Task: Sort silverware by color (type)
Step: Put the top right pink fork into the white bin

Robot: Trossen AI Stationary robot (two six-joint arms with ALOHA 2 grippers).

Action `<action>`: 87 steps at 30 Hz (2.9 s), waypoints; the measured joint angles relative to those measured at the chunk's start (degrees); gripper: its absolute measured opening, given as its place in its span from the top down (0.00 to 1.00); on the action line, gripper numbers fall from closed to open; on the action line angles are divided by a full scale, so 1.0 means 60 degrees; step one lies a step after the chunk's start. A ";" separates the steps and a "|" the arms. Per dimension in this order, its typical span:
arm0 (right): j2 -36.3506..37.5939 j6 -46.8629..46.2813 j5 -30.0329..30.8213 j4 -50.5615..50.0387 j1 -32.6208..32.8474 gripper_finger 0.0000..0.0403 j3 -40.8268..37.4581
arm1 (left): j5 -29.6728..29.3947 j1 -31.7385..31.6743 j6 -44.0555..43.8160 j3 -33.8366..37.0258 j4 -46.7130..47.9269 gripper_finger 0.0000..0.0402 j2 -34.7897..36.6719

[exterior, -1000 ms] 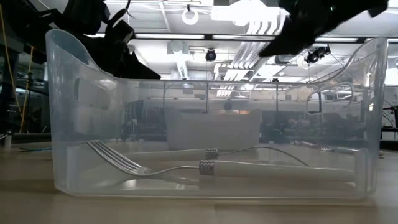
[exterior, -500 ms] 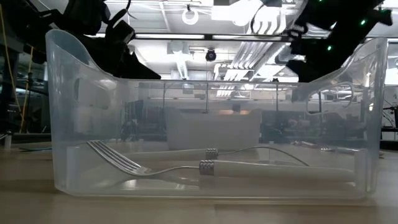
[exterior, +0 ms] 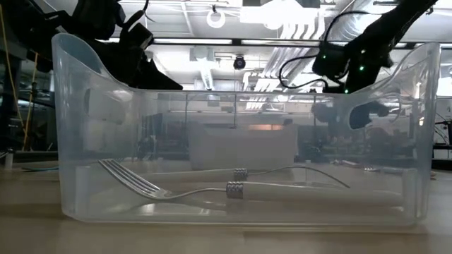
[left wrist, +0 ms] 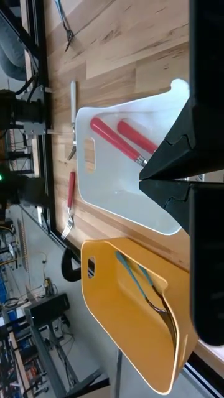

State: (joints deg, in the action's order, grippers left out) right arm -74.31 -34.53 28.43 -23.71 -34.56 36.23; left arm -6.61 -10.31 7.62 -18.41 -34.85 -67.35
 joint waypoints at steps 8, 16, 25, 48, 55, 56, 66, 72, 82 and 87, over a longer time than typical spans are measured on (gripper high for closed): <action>-0.1640 0.0794 -0.1370 0.1116 -0.1901 0.64 0.0000 | -0.0004 0.0000 0.0000 0.0000 0.0007 1.00 0.0000; -0.2503 0.0694 -0.1087 0.1355 -0.1976 0.64 0.0201 | -0.0275 -0.0010 -0.0328 0.0000 0.0178 1.00 0.0004; -0.2505 0.0550 -0.1219 0.1374 -0.1965 0.71 0.0200 | -0.0608 -0.0098 -0.0347 0.0000 0.0265 1.00 0.0004; -0.2363 0.1378 -0.2380 0.1351 -0.1145 0.92 0.0217 | -0.0605 -0.0091 -0.0338 0.0000 0.0266 1.00 0.0011; -0.1422 0.2017 -0.3102 0.1105 -0.0920 0.92 0.0193 | -0.0607 -0.0091 -0.0331 0.0000 0.0270 1.00 0.0011; -0.1214 0.2068 -0.3102 0.0971 -0.0828 0.92 0.0193 | -0.0608 -0.0091 -0.0328 0.0000 0.0270 1.00 0.0011; 0.1209 0.1977 -0.3649 0.0809 0.0940 0.92 0.0193 | -0.0608 -0.0091 -0.0309 0.0000 0.0266 1.00 0.0011; 0.1722 0.1908 -0.3982 0.1877 0.3057 0.92 0.0756 | -0.0605 -0.0091 -0.0307 0.0000 0.0263 1.00 0.0011; -0.1027 0.3428 -0.3165 0.1006 0.4911 0.92 0.4012 | -0.0605 -0.0091 -0.0328 0.0000 0.0259 1.00 0.0011; -0.3079 0.3878 -0.3376 -0.0091 0.4705 0.92 0.5622 | -0.0605 -0.0091 -0.0324 0.0000 0.0270 1.00 0.0011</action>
State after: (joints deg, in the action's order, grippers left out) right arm -92.78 -11.26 8.18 -24.25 -6.33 69.96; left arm -10.24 -10.85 5.67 -18.41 -33.23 -67.29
